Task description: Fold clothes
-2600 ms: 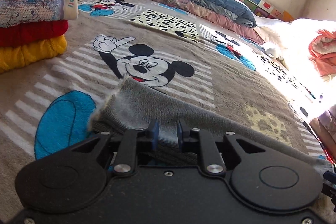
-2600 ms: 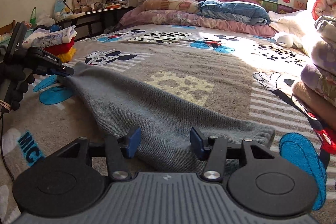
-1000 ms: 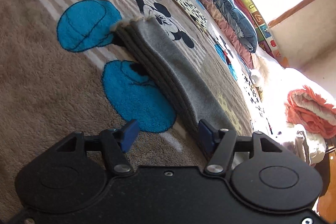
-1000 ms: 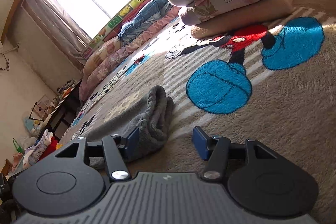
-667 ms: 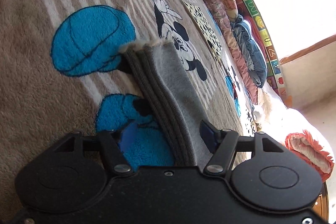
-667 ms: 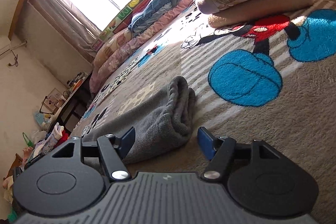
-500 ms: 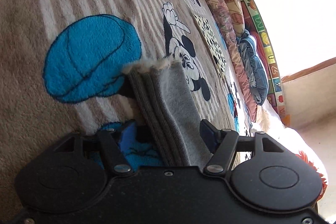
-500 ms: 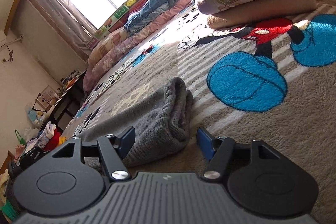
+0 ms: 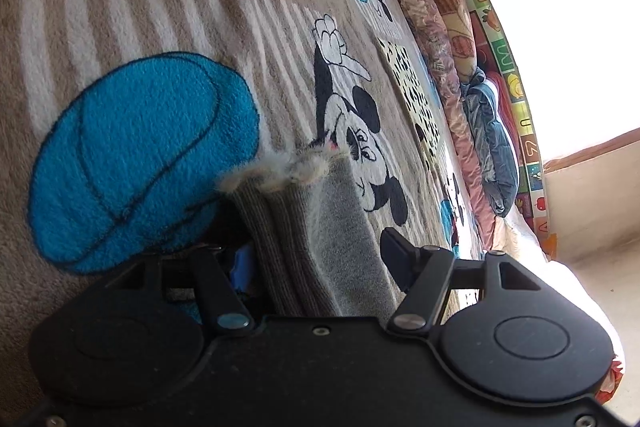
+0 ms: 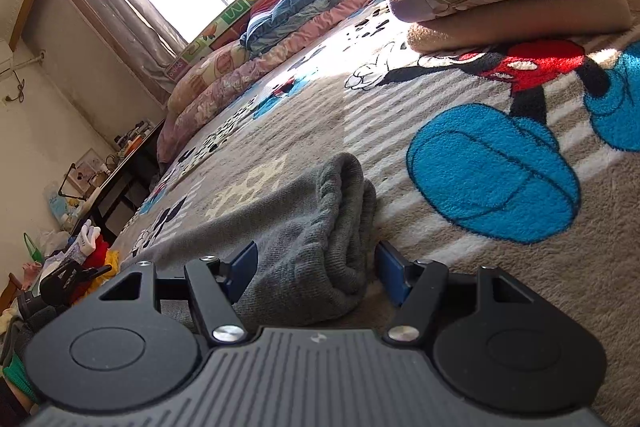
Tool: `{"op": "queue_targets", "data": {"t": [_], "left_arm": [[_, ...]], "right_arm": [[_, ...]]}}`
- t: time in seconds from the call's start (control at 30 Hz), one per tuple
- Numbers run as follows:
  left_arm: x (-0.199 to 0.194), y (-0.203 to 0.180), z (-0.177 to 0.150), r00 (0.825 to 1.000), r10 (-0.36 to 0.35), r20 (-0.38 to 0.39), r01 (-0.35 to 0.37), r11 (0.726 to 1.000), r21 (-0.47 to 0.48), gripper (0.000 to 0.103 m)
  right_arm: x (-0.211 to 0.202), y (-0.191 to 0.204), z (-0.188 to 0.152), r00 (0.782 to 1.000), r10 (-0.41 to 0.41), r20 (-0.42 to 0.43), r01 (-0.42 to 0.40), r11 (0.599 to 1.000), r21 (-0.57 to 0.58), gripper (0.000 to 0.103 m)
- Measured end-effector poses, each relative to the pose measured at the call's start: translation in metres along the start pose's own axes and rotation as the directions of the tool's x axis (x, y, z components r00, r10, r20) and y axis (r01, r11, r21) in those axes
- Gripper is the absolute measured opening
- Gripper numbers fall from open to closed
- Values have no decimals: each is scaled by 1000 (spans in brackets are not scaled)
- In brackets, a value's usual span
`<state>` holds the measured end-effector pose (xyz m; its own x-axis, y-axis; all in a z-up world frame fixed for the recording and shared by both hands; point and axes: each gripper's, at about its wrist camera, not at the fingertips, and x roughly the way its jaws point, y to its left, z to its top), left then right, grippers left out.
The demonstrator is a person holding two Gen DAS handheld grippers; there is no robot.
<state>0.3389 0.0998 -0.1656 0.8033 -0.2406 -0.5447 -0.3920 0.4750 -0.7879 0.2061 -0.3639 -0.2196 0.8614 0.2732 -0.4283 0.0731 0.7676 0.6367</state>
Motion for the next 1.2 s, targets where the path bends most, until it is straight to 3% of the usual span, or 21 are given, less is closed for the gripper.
{"op": "queue_targets", "data": {"t": [0.07,0.2,0.47,0.6,0.77,1.0,1.07,1.1,1.13,1.17,1.2], "left_arm": [[2,-4,-2,1000,30,6,-30,999,43,60],[2,-1,-4,997,77,20,-78,994,78,34],[-12,12,-4,999,-8,42,6,999,41,19],[-30,-9,-8,993,-88,84,79,991,105,17],[-50,-49,-19,978,-178,111,148,960,237,15],[-50,-55,-22,979,-158,133,116,953,280,15],[-39,-43,-16,988,-103,118,74,970,232,15],[-32,-34,-12,993,-70,96,51,981,189,15],[-25,-24,-8,997,-44,65,35,990,133,22],[-20,-10,-7,999,-26,32,24,998,57,51],[-21,1,-10,999,-27,17,27,1000,-7,65]], "right_arm": [[0,0,0,1000,0,1,0,1000,-2,65],[1,0,0,1000,1,4,-1,1000,-4,65],[1,-3,0,1000,11,11,-11,1000,10,64],[0,-6,1,1000,19,13,-19,999,29,62],[-3,-18,4,998,53,17,-54,992,112,54],[-5,-24,6,997,73,21,-75,983,166,50],[-6,-25,6,997,78,22,-81,981,174,50],[-5,-26,6,996,81,22,-84,980,178,50],[-5,-27,6,996,84,23,-86,979,184,49],[-6,-28,6,996,86,23,-89,978,189,49],[-6,-28,6,996,87,24,-90,977,191,49]]}}
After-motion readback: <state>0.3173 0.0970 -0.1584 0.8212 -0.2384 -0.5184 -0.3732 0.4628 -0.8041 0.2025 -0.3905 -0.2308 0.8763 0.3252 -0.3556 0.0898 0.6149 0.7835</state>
